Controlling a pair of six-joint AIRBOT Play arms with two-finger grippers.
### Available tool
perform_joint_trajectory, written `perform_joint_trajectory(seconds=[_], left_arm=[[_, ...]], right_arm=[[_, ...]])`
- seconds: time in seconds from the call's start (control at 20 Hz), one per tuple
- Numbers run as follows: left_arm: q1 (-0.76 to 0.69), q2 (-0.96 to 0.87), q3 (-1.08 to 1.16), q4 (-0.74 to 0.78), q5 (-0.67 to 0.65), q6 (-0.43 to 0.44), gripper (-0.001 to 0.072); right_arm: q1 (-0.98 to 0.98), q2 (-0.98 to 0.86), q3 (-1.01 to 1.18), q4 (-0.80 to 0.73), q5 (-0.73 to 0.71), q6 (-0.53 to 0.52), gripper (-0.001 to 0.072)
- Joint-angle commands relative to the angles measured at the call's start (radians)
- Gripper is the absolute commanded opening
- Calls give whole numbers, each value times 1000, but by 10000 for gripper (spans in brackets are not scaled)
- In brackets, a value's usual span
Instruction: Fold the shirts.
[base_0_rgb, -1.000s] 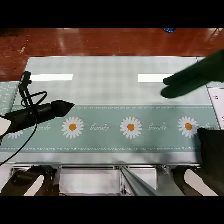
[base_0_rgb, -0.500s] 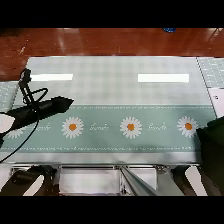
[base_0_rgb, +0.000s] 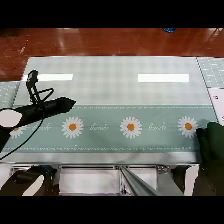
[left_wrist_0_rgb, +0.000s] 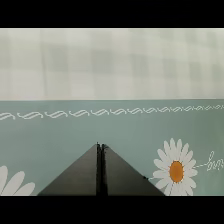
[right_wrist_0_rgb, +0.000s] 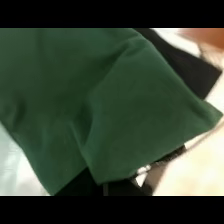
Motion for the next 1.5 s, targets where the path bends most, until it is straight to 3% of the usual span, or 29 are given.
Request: perform_joint_trajectory(seconds=[0.0,0.05,0.1,0.5,0.55,0.65,0.75,0.85,1.0,1.1,1.3,1.45], left_arm=[[-9,-29,0,0,29,0,20],[-9,-37,1,0,29,0,20],[-9,-43,1,0,29,0,20],[-8,-55,43,0,58,0,20],[-8,-60,69,0,58,1,20],[-8,-87,152,0,58,32,20],[-8,-143,294,0,22,39,20],[-9,-237,490,0,-74,45,20],[-11,-413,817,67,-313,109,19],[-13,-519,968,231,-449,-5,19],[-21,-642,969,422,-520,-135,19],[-21,-715,969,475,-590,-207,19]], right_arm=[[-15,53,-124,-55,66,-6,173],[-15,42,-122,-51,65,-8,360],[-15,24,-115,-42,66,-15,409],[-15,-178,90,4,66,-25,405],[-15,-222,152,46,61,-25,398],[19,-338,299,203,60,-24,192],[150,-468,452,393,29,-26,37],[367,-581,580,552,-84,-54,23],[746,-698,664,541,-341,-100,23],[936,-758,664,466,-454,-103,23],[1170,-887,663,258,-439,-140,23],[1232,-957,663,132,-385,-138,23]])
